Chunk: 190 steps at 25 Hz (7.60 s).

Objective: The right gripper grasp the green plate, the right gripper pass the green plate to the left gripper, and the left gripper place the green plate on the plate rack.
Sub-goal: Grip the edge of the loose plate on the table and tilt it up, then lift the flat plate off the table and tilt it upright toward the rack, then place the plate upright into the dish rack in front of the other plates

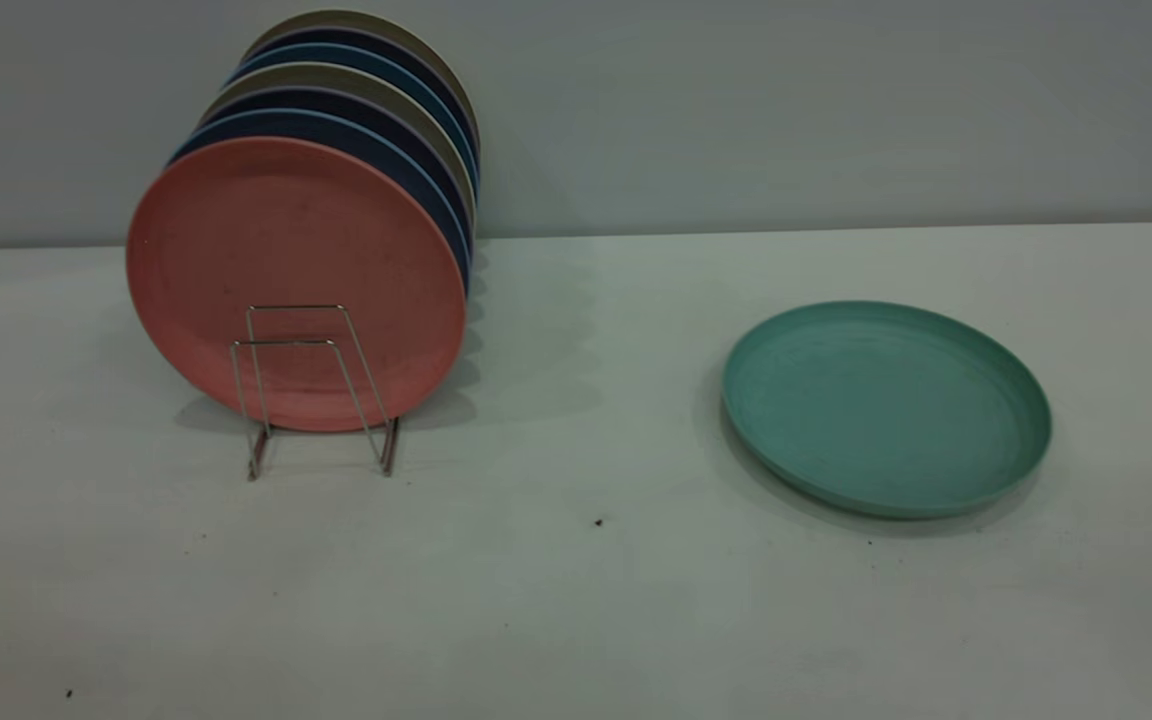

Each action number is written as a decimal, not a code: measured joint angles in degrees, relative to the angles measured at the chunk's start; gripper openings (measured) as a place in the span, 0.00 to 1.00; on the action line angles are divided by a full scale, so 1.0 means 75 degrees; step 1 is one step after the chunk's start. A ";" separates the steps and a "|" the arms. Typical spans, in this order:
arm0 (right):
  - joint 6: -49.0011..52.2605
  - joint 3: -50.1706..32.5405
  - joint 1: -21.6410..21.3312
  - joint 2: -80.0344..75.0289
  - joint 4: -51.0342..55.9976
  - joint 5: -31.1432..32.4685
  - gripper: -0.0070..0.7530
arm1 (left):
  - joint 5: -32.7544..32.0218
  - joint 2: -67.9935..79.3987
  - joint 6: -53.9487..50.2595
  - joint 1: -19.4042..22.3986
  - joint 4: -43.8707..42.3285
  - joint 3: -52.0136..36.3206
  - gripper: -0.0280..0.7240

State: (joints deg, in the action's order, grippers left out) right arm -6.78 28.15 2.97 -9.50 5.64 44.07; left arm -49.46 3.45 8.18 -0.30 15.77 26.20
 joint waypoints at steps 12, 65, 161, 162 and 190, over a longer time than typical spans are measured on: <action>-0.1947 0.0000 0.0000 -0.2732 0.2584 -0.0398 0.69 | 0.1630 0.3290 0.2248 0.0000 0.3202 -0.0057 0.65; -1.0437 0.4417 -0.2608 -1.6410 1.1196 -0.1066 0.69 | 0.2736 0.5222 0.5367 0.0000 0.5521 -0.0082 0.65; -1.0258 0.4789 0.0516 -1.5557 1.0750 0.2800 0.74 | 0.3110 1.1337 1.1571 0.0000 1.0943 0.0505 0.18; -1.0169 0.4789 0.0346 -1.5451 1.0544 0.2735 0.75 | 0.3130 1.1266 1.1765 0.0000 1.0735 0.0660 0.18; -0.9336 0.4789 -0.0610 -1.4931 0.9227 0.1781 0.75 | 0.2475 1.2392 1.4965 0.0000 0.4913 0.5717 0.18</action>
State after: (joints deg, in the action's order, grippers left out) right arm -76.80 64.07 -1.61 -121.48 74.84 57.43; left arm -30.90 96.39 120.41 -0.30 52.62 69.08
